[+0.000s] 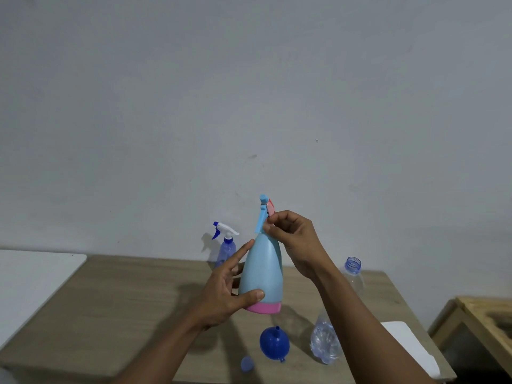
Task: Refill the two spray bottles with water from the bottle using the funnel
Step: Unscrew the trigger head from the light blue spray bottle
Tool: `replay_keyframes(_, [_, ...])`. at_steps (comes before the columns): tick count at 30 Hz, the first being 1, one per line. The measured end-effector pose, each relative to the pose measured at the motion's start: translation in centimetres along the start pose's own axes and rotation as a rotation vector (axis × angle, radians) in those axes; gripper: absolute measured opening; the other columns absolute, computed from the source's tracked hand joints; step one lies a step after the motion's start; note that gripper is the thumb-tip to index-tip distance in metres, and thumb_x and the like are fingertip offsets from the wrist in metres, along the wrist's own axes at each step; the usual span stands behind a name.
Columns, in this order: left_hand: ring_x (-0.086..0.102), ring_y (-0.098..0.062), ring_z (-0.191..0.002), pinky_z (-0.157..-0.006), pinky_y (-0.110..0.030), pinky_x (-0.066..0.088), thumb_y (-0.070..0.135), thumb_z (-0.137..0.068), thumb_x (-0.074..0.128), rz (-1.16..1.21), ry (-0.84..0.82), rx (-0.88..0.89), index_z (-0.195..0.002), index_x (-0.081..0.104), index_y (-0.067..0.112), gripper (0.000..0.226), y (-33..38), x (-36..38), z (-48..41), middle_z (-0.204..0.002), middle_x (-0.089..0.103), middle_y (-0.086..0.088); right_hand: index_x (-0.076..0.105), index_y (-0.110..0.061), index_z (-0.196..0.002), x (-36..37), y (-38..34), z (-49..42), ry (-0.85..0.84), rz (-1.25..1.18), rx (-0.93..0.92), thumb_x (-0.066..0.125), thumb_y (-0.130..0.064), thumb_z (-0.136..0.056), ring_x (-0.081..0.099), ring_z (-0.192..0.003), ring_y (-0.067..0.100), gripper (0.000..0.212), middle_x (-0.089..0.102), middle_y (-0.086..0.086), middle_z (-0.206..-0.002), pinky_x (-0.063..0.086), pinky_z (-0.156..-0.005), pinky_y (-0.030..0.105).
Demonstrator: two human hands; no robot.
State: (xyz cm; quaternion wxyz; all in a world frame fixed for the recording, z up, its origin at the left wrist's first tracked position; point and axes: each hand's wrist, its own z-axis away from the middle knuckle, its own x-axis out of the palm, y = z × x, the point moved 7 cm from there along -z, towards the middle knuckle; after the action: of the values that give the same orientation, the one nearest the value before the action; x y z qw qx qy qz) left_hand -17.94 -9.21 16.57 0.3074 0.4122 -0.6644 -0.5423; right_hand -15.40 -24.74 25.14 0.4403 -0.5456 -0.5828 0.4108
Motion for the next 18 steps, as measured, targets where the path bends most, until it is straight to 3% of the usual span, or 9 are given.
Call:
replay_keyframes(4, [0.058, -0.024, -0.122, -0.089, -0.053, 0.058, 0.030, -0.065, 0.091, 0.000, -0.002, -0.009, -0.143, 0.041, 0.051, 0.095, 0.03, -0.09, 0.02, -0.137, 0.054, 0.015, 0.074, -0.007, -0.093, -0.29, -0.30, -0.06, -0.028, 0.060, 0.011, 0.066, 0.002, -0.091, 0.070, -0.094, 0.013, 0.012, 0.077, 0.005, -0.097, 0.055, -0.087, 0.024])
replay_keyframes(9, [0.059, -0.024, -0.122, -0.088, -0.054, 0.058, 0.028, -0.066, 0.090, 0.008, -0.006, -0.005, -0.142, 0.041, 0.052, 0.094, 0.36, -0.01, -0.21, -0.135, 0.056, 0.018, 0.074, -0.005, -0.095, -0.28, -0.25, -0.21, 0.023, 0.055, -0.016, 0.076, -0.006, -0.085, 0.069, -0.092, 0.017, 0.010, 0.075, 0.014, -0.102, 0.057, -0.088, 0.030])
replay_keyframes(13, [0.060, -0.024, -0.121, -0.089, -0.054, 0.058, 0.026, -0.066, 0.090, -0.003, 0.009, 0.006, -0.142, 0.042, 0.052, 0.093, 0.40, -0.35, -0.20, -0.130, 0.058, 0.022, 0.074, -0.004, -0.099, -0.44, -0.20, -0.37, -0.017, 0.010, 0.004, 0.066, 0.001, -0.090, 0.070, -0.097, 0.014, 0.013, 0.077, 0.006, -0.101, 0.055, -0.090, 0.028])
replay_keyframes(18, [0.059, -0.027, -0.121, -0.088, -0.055, 0.058, 0.028, -0.066, 0.090, -0.027, 0.022, 0.009, -0.143, 0.041, 0.051, 0.094, 0.35, -0.68, -0.32, -0.136, 0.055, 0.011, 0.073, -0.002, -0.100, -0.07, -0.33, -0.52, -0.033, -0.004, -0.011, 0.071, -0.001, -0.088, 0.070, -0.095, 0.013, 0.012, 0.077, 0.005, -0.100, 0.055, -0.085, 0.024])
